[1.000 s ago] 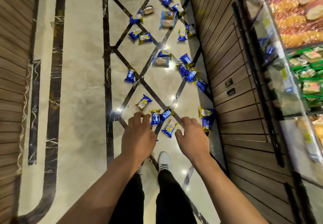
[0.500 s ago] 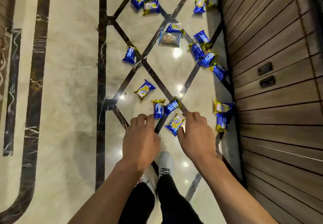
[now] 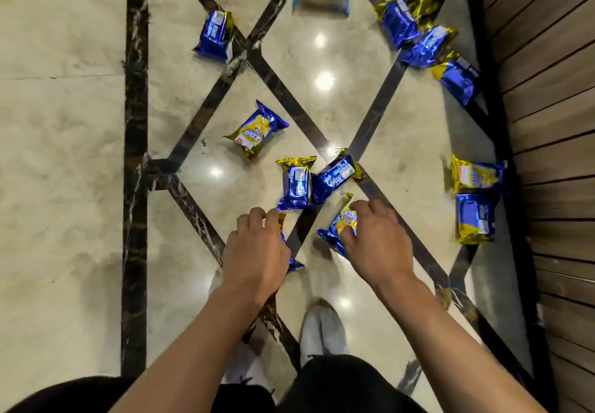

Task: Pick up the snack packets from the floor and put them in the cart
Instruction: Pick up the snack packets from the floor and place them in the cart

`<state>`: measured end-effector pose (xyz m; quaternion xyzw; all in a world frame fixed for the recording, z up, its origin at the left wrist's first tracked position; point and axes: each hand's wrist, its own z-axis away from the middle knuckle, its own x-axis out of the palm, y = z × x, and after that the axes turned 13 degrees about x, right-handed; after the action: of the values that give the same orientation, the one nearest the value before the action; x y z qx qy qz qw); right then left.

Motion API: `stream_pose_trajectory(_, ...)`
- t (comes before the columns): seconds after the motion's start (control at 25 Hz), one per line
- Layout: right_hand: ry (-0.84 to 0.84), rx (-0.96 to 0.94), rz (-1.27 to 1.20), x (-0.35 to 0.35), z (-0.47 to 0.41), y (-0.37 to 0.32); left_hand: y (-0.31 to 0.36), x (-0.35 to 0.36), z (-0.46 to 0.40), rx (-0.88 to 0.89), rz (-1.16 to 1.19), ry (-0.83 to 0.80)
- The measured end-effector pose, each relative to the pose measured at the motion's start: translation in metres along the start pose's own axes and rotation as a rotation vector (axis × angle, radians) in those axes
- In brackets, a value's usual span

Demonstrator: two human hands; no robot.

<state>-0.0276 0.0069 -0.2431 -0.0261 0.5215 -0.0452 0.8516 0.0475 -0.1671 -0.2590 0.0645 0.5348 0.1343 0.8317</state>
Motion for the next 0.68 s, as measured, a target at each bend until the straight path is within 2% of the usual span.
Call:
stream_pose_trajectory(0.16, -0.001, 0.032, -0.016, 0.060, -0.040, 0.007, -0.019, 0.071, -0.029, -0.079, 0.040, -0.015)
stream_pose_trajectory(0.28, 0.064, 0.066, -0.055, 0.098, -0.058, 0.014, -0.025, 0.116, -0.035, -0.152, 0.120, 0.006)
stream_pose_trajectory(0.44, 0.105, 0.216, -0.059, 0.138, -0.070, 0.029, -0.029, 0.159, -0.036, -0.274, 0.217, 0.099)
stream_pose_trajectory(0.56, 0.029, 0.379, -0.268, 0.154, -0.070, 0.034, -0.028, 0.179, -0.036, -0.380, 0.381, 0.189)
stream_pose_trajectory(0.68, -0.065, 0.435, -0.426, 0.161, -0.072, 0.028, -0.023, 0.189, -0.040, -0.411, 0.463, 0.270)
